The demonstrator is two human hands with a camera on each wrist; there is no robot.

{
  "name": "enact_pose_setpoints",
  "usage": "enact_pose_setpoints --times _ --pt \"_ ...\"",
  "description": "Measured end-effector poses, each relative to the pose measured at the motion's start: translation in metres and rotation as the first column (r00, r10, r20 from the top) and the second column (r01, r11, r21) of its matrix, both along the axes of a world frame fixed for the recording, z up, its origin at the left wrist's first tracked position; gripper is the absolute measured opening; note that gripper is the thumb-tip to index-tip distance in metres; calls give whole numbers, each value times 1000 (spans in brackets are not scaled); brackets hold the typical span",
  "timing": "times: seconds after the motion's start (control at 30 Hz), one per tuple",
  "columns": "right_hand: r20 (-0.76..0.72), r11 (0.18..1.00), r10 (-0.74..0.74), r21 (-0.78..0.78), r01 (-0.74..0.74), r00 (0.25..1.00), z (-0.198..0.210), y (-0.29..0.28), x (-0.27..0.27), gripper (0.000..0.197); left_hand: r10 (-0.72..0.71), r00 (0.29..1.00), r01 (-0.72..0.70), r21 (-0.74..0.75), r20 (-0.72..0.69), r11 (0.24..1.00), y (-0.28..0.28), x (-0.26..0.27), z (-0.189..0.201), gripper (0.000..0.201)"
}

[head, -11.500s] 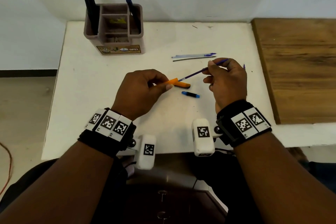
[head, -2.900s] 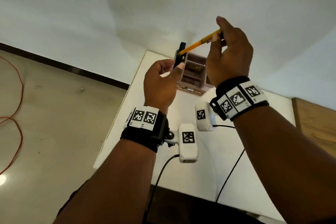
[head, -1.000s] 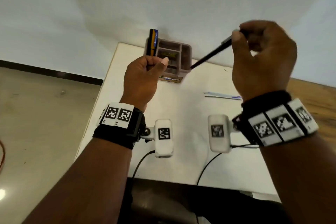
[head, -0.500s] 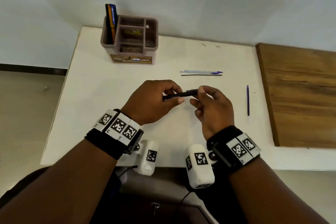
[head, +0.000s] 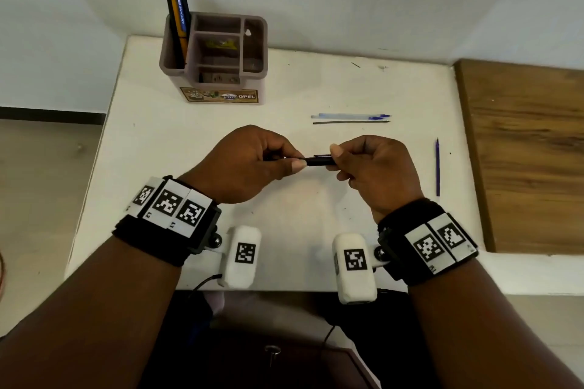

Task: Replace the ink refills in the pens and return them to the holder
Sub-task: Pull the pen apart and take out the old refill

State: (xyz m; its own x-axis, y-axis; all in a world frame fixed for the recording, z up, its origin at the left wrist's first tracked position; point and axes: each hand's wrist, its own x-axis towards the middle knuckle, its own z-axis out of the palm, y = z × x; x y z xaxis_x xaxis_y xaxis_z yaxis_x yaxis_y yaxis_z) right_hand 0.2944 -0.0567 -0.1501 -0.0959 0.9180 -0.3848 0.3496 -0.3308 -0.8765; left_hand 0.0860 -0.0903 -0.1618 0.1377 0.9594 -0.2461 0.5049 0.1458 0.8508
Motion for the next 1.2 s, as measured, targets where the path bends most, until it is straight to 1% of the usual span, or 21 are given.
enact_pose_setpoints --times 0.03,0.07,0.13,0.17,0.2,0.23,0.3,0.33,0.43,0.5,0.7,0.77,0.83,0.87,0.93,1.0,1.07,1.1,1.13,1.2 --pt "13 1000 -14 -8 14 1000 -1 1 2 16 -3 1000 2 -10 -20 1000 0 -2 1 7" --pt "27 998 -66 -14 66 997 -2 5 8 16 0 998 -1 -17 -57 1000 0 -4 2 10" --pt "53 970 -241 -21 243 969 -1 17 28 19 40 992 -42 -12 -119 999 2 -16 4 16" --pt "51 948 -315 -23 317 948 0 22 38 17 80 991 -81 -4 -110 997 2 -22 5 17" --pt "46 935 -353 -14 354 934 0 25 44 16 121 989 -121 4 -79 993 2 -27 7 16" --pt "56 935 -353 -2 354 934 -2 26 47 15 147 988 -147 10 -48 989 3 -29 8 15" --pt "133 966 -259 41 256 957 -11 23 39 16 135 991 -134 16 -25 991 3 -26 8 8" --pt "180 980 -197 68 187 964 -15 21 32 18 105 994 -104 19 -41 994 2 -23 7 5" --pt "273 993 -58 117 27 960 -25 18 16 20 6 993 -5 9 -120 1000 0 -17 1 7" --pt "317 991 8 123 -49 949 -27 17 14 20 -7 993 7 5 -115 1000 0 -17 1 8" --pt "389 979 50 164 -123 920 -34 18 17 18 -12 994 13 10 -107 1000 0 -15 -3 9" --pt "408 975 56 174 -138 911 -35 18 16 21 -18 993 20 11 -114 1000 -1 -14 -3 8" --pt "435 969 19 213 -124 900 -31 17 14 23 -15 993 16 15 -117 1000 -1 -13 -3 8" --pt "442 961 -7 249 -116 897 -27 17 13 31 -10 993 13 19 -117 1000 -1 -13 -2 8" --pt "412 956 -9 270 -112 911 -18 15 9 49 5 994 -1 36 -112 999 0 -13 -1 7" --pt "372 963 94 200 -179 923 -10 9 1 56 26 994 -20 61 -106 998 0 -14 -1 8" --pt "362 949 222 135 -287 905 -9 3 -6 55 28 994 -20 79 -103 997 1 -14 -2 9" --pt "353 941 258 119 -317 899 -9 1 -9 54 24 994 -15 84 -103 996 1 -14 -2 10" --pt "330 939 273 114 -325 904 -11 0 -9 52 21 995 -12 87 -101 996 1 -15 -3 10" --pt "251 951 254 111 -288 934 -11 0 -9 48 23 997 -16 92 -79 996 1 -15 -3 10"
